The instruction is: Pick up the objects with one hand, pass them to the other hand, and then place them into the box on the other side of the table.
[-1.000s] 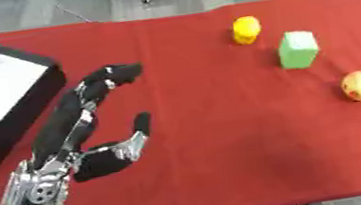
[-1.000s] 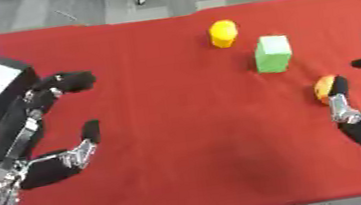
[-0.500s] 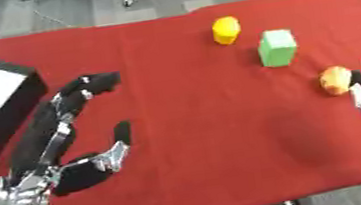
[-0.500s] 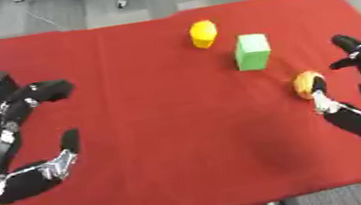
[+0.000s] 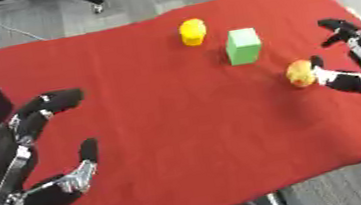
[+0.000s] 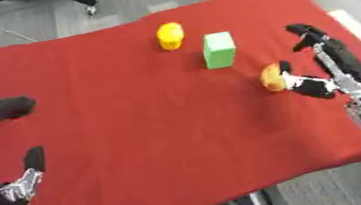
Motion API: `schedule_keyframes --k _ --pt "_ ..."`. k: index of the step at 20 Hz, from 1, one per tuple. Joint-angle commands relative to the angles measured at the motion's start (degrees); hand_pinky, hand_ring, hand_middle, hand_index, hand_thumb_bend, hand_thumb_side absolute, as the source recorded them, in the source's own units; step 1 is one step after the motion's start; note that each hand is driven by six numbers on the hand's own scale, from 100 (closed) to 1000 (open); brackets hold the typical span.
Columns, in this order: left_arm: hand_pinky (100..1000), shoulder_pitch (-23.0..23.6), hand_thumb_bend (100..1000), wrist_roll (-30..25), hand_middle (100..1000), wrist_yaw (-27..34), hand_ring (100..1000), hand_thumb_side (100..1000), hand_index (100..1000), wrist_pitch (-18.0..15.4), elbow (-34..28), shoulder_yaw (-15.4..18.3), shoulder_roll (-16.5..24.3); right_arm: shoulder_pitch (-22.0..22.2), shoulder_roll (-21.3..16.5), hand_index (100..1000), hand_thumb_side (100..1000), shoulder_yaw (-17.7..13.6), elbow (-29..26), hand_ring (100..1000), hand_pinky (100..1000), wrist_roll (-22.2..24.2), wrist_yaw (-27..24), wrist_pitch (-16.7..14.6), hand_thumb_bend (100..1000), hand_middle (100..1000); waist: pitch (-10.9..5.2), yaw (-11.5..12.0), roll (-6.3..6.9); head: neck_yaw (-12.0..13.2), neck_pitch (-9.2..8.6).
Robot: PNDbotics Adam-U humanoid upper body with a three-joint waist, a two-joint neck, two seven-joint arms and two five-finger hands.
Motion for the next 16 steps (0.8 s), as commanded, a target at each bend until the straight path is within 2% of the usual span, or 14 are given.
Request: schedule_keyframes --k 1,6,16 --pt "749 -0.5 119 0.0 765 0.5 743 474 926 -0.3 -1.2 0.0 0.1 -1.9 -2.1 972 273 0.3 3.1 713 948 0.7 0.3 -0.2 100 928 -0.62 0.1 0.01 -0.4 -0.16" --pt "749 -0.6 119 -0.1 765 0.5 743 474 926 -0.3 -1.2 -0.1 0.1 -3.6 -1.1 970 307 1.3 7.1 710 949 0.9 0.4 -1.0 100 924 -0.56 0.4 0.13 -0.4 -0.16" --pt "748 -0.6 117 -0.3 765 0.5 743 475 926 -0.3 -1.2 -0.3 -0.1 -5.6 -0.2 974 328 3.1 8.6 721 946 3.0 1.5 -2.3 100 915 -0.63 0.6 0.41 -0.8 -0.16"
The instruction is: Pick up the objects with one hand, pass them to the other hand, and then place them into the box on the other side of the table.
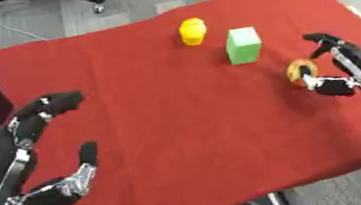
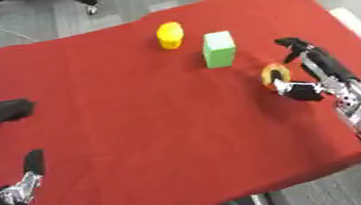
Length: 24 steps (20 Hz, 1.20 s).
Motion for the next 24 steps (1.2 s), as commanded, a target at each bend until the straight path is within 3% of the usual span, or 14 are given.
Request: schedule_keyframes --k 1,5,10,14,16,19,24 --pt "748 -0.6 118 -0.1 765 0.4 743 474 926 -0.1 -1.2 0.1 -0.1 -1.1 -0.9 975 331 0.2 0.3 725 946 0.9 0.9 -0.1 100 915 -0.64 0.1 0.04 -0.3 -0.16" --pt "748 -0.5 117 -0.1 765 0.4 743 475 926 -0.2 -1.2 0.0 -0.1 -1.5 -0.8 977 350 0.7 1.3 749 946 2.1 2.0 0.2 100 916 -0.68 0.1 0.13 -0.5 -0.16" --pt "748 -0.5 118 0.0 765 0.5 743 473 926 -0.3 -1.2 0.0 -0.1 -1.9 -0.9 982 340 0.9 2.1 841 966 3.7 5.0 1.3 100 921 -0.72 0.2 0.25 -0.8 -0.16" --pt "748 -0.5 116 0.0 765 0.4 743 474 927 -0.4 -1.2 0.0 -0.1 -2.1 -0.9 982 408 1.0 2.6 850 960 5.3 7.5 2.3 100 918 -0.72 0.3 0.32 -1.1 -0.16" --pt "747 -0.5 116 0.0 765 0.4 743 474 927 -0.3 -1.2 0.0 -0.1 -2.1 -0.8 976 397 1.2 2.8 844 951 6.6 8.2 2.5 100 906 -0.71 0.3 0.31 -1.2 -0.16" --pt "747 -0.5 107 0.0 765 0.4 743 481 927 -0.4 -1.2 0.0 -0.1 -2.1 -0.7 936 209 1.3 2.9 780 926 8.1 9.0 2.6 100 860 -0.71 0.4 0.29 -1.3 -0.16" --pt "746 -0.5 100 0.0 766 0.5 743 485 927 -0.3 -1.2 0.0 -0.1 -2.1 -0.6 795 202 1.3 2.3 534 853 7.2 10.4 2.5 100 703 -0.73 0.4 0.27 -1.3 -0.16"
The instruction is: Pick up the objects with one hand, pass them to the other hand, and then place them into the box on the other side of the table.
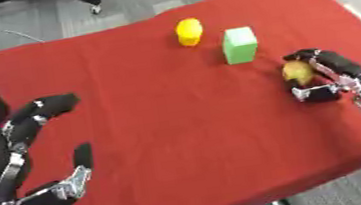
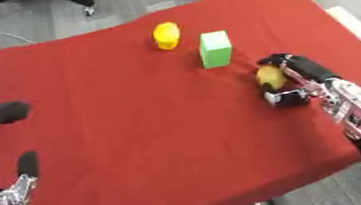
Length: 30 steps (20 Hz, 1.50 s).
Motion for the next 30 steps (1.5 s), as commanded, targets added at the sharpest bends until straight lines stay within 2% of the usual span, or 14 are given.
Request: schedule_keyframes --k 1,7,8,9,11,13,16,17,19,21,24,25,26,30 --pt "746 -0.6 100 0.1 766 0.4 743 486 927 -0.1 -1.2 0.0 0.3 -0.1 -1.2 770 200 -0.2 -0.5 510 839 -0.9 1.3 0.0 100 674 -0.71 0.0 -0.04 -0.3 -0.16" --pt "746 -0.6 100 0.1 767 0.5 744 501 927 0.0 -1.2 0.1 0.3 -0.2 -1.0 539 202 -0.4 -0.7 281 721 -6.3 2.9 0.3 100 472 -0.70 0.1 -0.03 -0.4 -0.16" --pt "746 -0.6 100 0.1 767 0.5 743 502 927 0.0 -1.2 0.0 0.3 -0.2 -1.0 530 202 -0.4 -0.7 273 717 -7.8 3.1 0.4 100 465 -0.69 0.1 -0.02 -0.4 -0.16" --pt "745 -0.6 100 0.2 767 0.5 744 504 927 0.0 -1.2 0.0 0.3 -0.3 -1.0 457 213 -0.4 -0.7 210 678 -9.3 3.3 0.4 100 393 -0.68 0.1 -0.01 -0.5 -0.16" --pt "745 -0.6 100 0.2 767 0.5 743 507 927 0.0 -1.2 0.0 0.3 -0.4 -0.9 374 240 -0.4 -1.0 138 634 -13.2 3.3 0.6 100 306 -0.68 0.1 0.01 -0.5 -0.16" --pt "744 -0.6 100 0.2 767 0.6 743 507 927 0.1 -1.2 0.1 0.3 -0.4 -0.9 320 288 -0.5 -1.5 100 604 -17.2 3.1 0.6 100 253 -0.69 0.1 0.02 -0.5 -0.16" --pt "744 -0.6 100 0.2 767 0.6 743 509 927 0.2 -1.2 0.1 0.3 -0.2 -1.0 298 372 -0.4 -3.7 100 586 -23.3 2.0 0.4 100 231 -0.75 0.1 -0.02 -0.7 -0.16" --pt "743 -0.6 100 0.2 767 0.6 743 515 927 0.2 -1.2 0.1 0.3 -0.2 -1.0 296 379 -0.3 -4.6 100 582 -24.8 1.7 0.2 100 228 -0.78 0.1 -0.04 -0.7 -0.16" --pt "744 -0.5 100 0.1 768 0.6 743 514 928 0.4 -1.2 0.0 0.3 -0.2 -1.1 293 330 0.1 -7.3 100 577 -26.8 1.0 -0.3 100 225 -0.84 0.1 -0.09 -0.8 -0.16" --pt "743 -0.5 100 0.0 768 0.5 743 512 927 0.6 -1.2 0.0 0.3 -0.2 -1.2 292 260 0.7 -10.6 100 573 -27.4 0.5 -0.7 100 223 -0.87 0.1 -0.11 -1.0 -0.16" --pt "742 -0.4 100 -0.1 767 0.4 743 510 927 0.8 -1.2 0.0 0.3 -0.4 -1.3 292 226 1.7 -16.7 100 573 -26.5 -0.7 -1.2 100 224 -0.89 0.2 -0.13 -1.1 -0.16" --pt "742 -0.3 100 0.0 767 0.3 743 511 927 0.9 -1.2 0.0 0.3 -0.4 -1.2 292 297 2.2 -19.1 100 573 -26.0 -1.4 -1.2 100 225 -0.90 0.2 -0.17 -1.1 -0.16" --pt "742 -0.3 100 0.0 767 0.1 743 511 927 1.0 -1.2 0.0 0.3 -0.5 -1.2 292 228 2.7 -21.7 100 574 -25.3 -2.3 -1.2 100 225 -0.91 0.2 -0.22 -1.1 -0.16" --pt "739 -0.2 100 0.0 768 -0.5 743 517 928 1.9 -1.2 -0.2 0.4 -1.5 -0.1 290 359 6.5 -33.3 101 579 -21.7 -8.5 -0.7 100 224 -1.02 0.3 -0.48 -1.3 -0.16"
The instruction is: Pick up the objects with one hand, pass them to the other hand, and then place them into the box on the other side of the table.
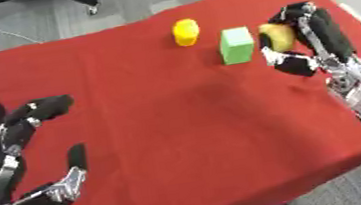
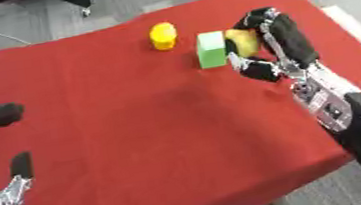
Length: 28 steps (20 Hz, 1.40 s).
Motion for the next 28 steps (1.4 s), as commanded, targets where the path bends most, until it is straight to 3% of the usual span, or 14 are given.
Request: schedule_keyframes --k 1,3,5,12,20,28 --pt "740 -0.3 100 0.1 769 -0.5 743 512 928 0.8 -1.2 -0.4 0.4 -1.9 -0.1 289 389 2.7 -10.0 101 581 3.2 -5.5 0.4 100 223 -1.02 0.1 -0.34 -0.4 -0.16" --pt "740 -0.6 100 0.1 769 -0.8 744 498 929 1.0 -1.2 -0.8 0.4 -3.2 1.2 286 470 5.2 -15.3 101 585 6.1 -10.6 1.3 100 221 -1.11 0.1 -0.43 -0.5 -0.16" --pt "742 -1.3 111 0.4 770 -1.0 736 482 929 0.9 -1.2 -1.3 0.6 -5.1 3.4 284 470 8.3 -17.7 101 589 9.4 -16.5 1.5 100 219 -1.22 0.2 -0.53 -0.7 -0.16" --pt "748 -4.8 258 2.1 782 -0.4 742 441 938 -0.7 -1.2 -5.1 1.8 -9.2 9.9 278 470 15.3 -18.4 100 605 19.1 -30.9 3.7 100 215 -1.46 0.5 -1.17 -1.2 -0.16" --pt "754 -8.4 385 3.8 787 1.1 750 389 940 -2.3 -1.2 -8.5 1.5 -9.3 12.8 276 470 18.8 -18.4 100 613 23.1 -35.8 8.5 100 213 -1.16 0.9 -1.62 -0.6 -0.16" --pt "751 -10.2 414 3.8 786 3.6 751 392 941 -3.9 -1.2 -10.5 0.8 -9.1 13.1 277 470 19.9 -18.4 100 620 25.0 -36.4 10.2 100 214 -0.95 1.0 -1.52 1.5 -0.16"
